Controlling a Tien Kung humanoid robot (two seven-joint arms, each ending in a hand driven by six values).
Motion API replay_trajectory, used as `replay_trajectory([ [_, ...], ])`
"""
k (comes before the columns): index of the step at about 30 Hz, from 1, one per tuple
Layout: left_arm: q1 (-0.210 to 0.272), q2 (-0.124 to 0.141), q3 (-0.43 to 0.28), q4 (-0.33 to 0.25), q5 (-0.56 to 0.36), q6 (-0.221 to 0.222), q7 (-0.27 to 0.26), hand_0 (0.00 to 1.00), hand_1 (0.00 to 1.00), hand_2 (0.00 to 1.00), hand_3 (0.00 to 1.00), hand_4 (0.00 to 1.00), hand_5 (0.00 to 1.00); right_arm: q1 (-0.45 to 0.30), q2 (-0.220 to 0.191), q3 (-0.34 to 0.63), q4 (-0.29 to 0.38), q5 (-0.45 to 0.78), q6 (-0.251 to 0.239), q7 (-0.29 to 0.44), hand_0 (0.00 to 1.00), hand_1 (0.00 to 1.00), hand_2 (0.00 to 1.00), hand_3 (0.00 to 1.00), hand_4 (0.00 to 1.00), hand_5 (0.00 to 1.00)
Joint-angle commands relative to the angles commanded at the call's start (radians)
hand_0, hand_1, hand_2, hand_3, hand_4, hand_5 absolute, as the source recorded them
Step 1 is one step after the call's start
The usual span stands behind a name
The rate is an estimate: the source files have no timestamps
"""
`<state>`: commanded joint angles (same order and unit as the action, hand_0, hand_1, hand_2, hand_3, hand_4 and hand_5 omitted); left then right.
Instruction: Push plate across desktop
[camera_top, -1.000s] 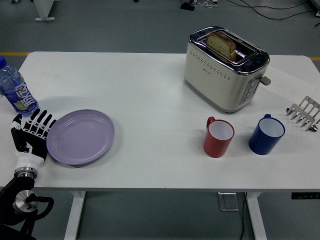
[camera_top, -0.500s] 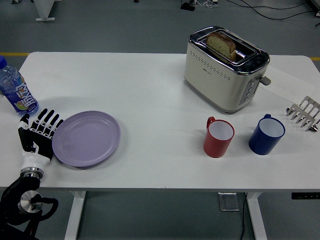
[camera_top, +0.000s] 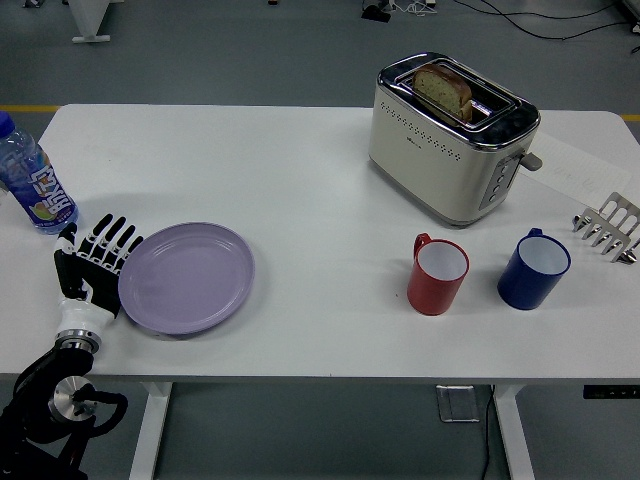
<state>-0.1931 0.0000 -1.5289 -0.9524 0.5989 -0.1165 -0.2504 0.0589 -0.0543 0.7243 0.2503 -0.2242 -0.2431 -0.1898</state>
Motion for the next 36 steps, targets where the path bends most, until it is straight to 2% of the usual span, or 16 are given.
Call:
replay_trajectory([
  [18, -0.038, 0.000, 0.061, 0.016, -0.007, 0.002, -0.005, 0.710, 0.734, 0.684, 0.595, 0.550, 0.998, 0.009, -0.003, -0.004, 0.000, -0.006, 0.003, 0.000, 0.585, 0.523, 0.613, 0.597, 0.301, 0.558],
  [36, -0.060, 0.000, 0.163, 0.021, -0.030, 0.002, -0.008, 0.709, 0.734, 0.684, 0.592, 0.548, 0.998, 0.014, -0.005, 0.005, 0.002, -0.027, 0.005, -0.006, 0.585, 0.524, 0.615, 0.596, 0.301, 0.557],
])
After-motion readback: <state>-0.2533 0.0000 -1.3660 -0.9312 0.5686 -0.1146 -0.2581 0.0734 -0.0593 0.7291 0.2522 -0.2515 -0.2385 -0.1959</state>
